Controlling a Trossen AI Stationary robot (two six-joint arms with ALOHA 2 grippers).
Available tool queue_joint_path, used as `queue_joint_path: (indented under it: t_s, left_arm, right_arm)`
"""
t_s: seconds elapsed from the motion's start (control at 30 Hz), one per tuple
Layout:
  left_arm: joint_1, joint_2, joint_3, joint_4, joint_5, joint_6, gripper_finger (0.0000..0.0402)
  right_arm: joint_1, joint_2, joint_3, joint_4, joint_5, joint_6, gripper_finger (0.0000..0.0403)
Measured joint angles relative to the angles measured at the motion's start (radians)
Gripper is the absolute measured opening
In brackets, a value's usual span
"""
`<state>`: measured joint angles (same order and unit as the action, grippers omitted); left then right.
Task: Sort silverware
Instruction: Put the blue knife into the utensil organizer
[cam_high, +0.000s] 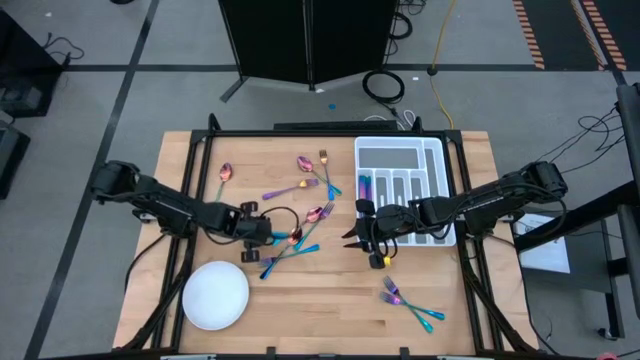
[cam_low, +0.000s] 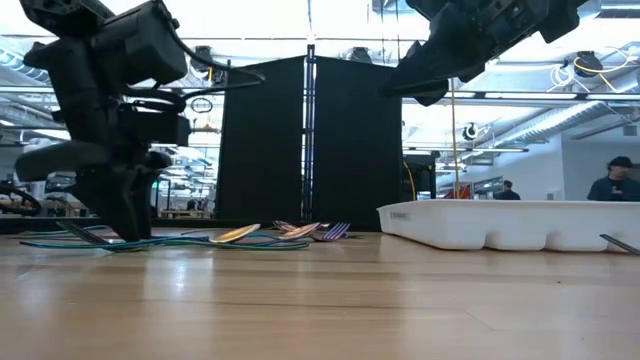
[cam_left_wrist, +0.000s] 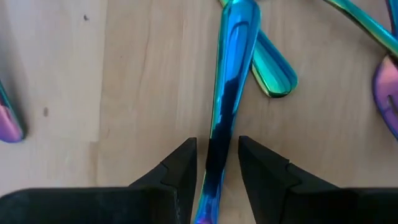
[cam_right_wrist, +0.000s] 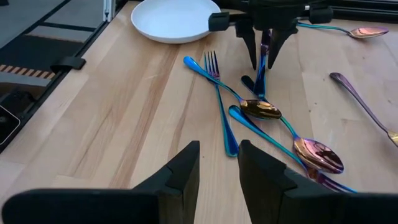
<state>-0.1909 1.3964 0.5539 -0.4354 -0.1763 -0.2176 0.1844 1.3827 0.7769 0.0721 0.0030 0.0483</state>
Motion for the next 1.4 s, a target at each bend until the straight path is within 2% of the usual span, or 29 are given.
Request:
queue_joint_path:
  t_s: [0.13,0.4,0.8,1.4]
  left_arm:
    - [0.015,0.000,-0.016,0.022,0.030,0.015,0.0123]
    - [0.014,0.001,-0.018,0.035,0.018,0.071,0.0120]
    - [0.013,0.003,-0.019,0.035,0.028,0.069,0.0047]
    - [0.014,0.003,-0.020,0.042,0.027,0.068,0.0046]
  right_arm:
    - [0.000,0.000,0.000,0.000,0.000,0.000,0.0095]
    - [0.000,0.000,0.000,0.001,0.000,0.000,0.0095]
    - [0.000,0.000,0.000,0.003,0.000,0.005,0.0095]
    - [0.000,0.000,0.000,0.003,0.000,0.007,0.0095]
